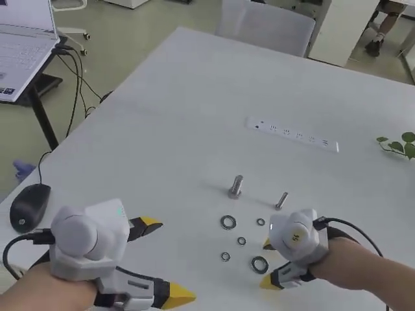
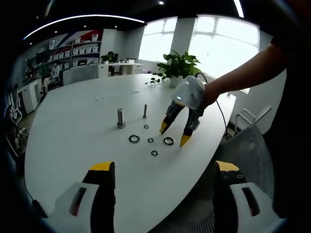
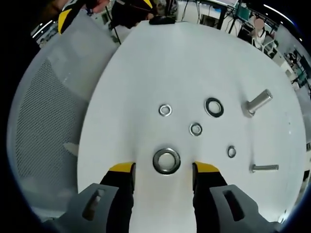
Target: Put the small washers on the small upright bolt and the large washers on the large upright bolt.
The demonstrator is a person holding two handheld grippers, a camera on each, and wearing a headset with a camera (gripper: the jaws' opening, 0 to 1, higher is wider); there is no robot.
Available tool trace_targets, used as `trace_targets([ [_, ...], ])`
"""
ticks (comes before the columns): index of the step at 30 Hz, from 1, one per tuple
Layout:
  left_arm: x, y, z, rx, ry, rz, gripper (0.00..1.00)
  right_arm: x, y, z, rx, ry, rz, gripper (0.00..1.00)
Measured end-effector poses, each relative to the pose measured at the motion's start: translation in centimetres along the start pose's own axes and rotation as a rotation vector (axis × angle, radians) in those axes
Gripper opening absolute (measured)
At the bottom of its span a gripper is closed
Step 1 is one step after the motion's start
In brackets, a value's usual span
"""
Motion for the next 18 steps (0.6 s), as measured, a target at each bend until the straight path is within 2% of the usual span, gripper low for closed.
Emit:
trace_targets([
  [7, -0.37, 0.35, -0.67, 0.034, 0.002, 0.021, 0.81, 0.18, -0.20, -0.02, -0.007, -0.003, -0.003, 0.46],
  [9, -0.46, 0.37, -0.76, 0.033, 0.002, 0.019, 0.81, 0.19, -0.29, 0.04, -0.020, -0.008, 0.003, 0.44],
  [14, -0.77, 0.51, -0.70, 0.022, -0.007, 0.010, 0.80, 0.19, -0.42, -0.29, 0.007, 0.007, 0.019, 0.34],
  [18, -0.96, 0.61, -0.59, 0.017, -0.012, 0.007, 0.79, 0.28, -0.67, -0.23, -0.001, 0.006, 0.045, 0.32],
])
Point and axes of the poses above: the centre of the closed fingertips' face, and the gripper's own axes: x roughly forward along the fingers, z roughly to its left, y roughly out of its underside, the point moved 9 cm from there along -x, roughly backward along the fingers, and after that the axes turned 8 degrees about -z, right-handed, at the moved point
